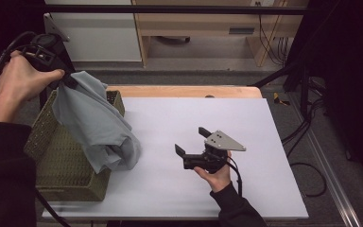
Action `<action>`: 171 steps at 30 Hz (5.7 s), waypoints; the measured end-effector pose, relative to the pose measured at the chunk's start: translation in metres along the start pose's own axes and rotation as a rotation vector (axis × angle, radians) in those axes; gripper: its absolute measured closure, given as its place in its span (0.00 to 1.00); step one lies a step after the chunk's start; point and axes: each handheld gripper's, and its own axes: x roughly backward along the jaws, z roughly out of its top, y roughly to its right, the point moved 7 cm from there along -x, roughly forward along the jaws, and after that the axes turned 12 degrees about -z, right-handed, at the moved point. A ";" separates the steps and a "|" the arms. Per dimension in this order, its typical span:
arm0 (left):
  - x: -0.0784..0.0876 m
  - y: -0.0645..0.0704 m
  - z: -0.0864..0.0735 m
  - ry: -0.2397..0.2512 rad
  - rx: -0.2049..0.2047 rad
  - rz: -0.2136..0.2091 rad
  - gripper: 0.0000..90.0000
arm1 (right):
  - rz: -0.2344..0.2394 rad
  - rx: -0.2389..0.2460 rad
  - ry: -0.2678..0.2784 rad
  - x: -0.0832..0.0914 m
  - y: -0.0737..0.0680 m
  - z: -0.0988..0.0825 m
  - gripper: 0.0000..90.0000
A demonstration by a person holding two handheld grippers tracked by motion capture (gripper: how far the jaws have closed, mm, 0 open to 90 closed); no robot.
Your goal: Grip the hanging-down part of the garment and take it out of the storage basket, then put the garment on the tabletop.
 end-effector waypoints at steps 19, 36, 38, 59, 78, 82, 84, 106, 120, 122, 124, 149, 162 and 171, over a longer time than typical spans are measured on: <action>-0.003 -0.001 0.000 -0.006 0.007 -0.002 0.93 | -0.165 -0.006 0.010 0.052 0.055 -0.037 0.00; -0.005 -0.007 -0.002 -0.007 0.012 -0.012 0.93 | -0.220 -0.009 0.000 0.073 0.071 -0.061 0.00; -0.005 -0.006 -0.001 -0.006 0.011 -0.014 0.93 | -0.227 -0.005 0.000 0.075 0.073 -0.062 0.00; -0.003 0.001 0.001 -0.004 -0.002 -0.013 0.93 | -0.241 -0.022 0.005 0.080 0.076 -0.063 0.00; -0.004 0.072 0.016 0.020 -0.164 -0.055 0.93 | -0.233 -0.015 0.002 0.083 0.076 -0.062 0.00; -0.011 0.096 0.021 0.006 -0.223 -0.062 0.93 | -0.231 -0.021 -0.002 0.083 0.075 -0.062 0.00; -0.017 0.111 0.023 -0.003 -0.254 -0.070 0.93 | -0.230 -0.016 0.002 0.083 0.075 -0.062 0.00; -0.071 0.200 0.033 -0.030 -0.479 -0.165 0.93 | -0.221 -0.027 0.011 0.086 0.074 -0.060 0.00; -0.132 0.209 0.018 -0.069 -0.547 -0.236 0.93 | -0.216 -0.026 -0.003 0.086 0.075 -0.062 0.00; -0.141 0.211 0.015 -0.068 -0.544 -0.247 0.93 | -0.215 -0.022 0.000 0.086 0.075 -0.061 0.00; -0.148 0.212 0.013 -0.075 -0.556 -0.251 0.93 | -0.214 -0.026 -0.002 0.086 0.075 -0.062 0.00; -0.237 0.223 -0.017 -0.126 -0.583 -0.346 0.92 | -0.209 -0.033 -0.005 0.085 0.076 -0.063 0.00; -0.250 0.224 -0.022 -0.110 -0.606 -0.364 0.74 | -0.201 -0.049 -0.010 0.085 0.074 -0.064 0.00; -0.231 0.221 -0.010 0.077 -0.614 -0.383 0.19 | -0.202 -0.062 -0.018 0.085 0.074 -0.064 0.00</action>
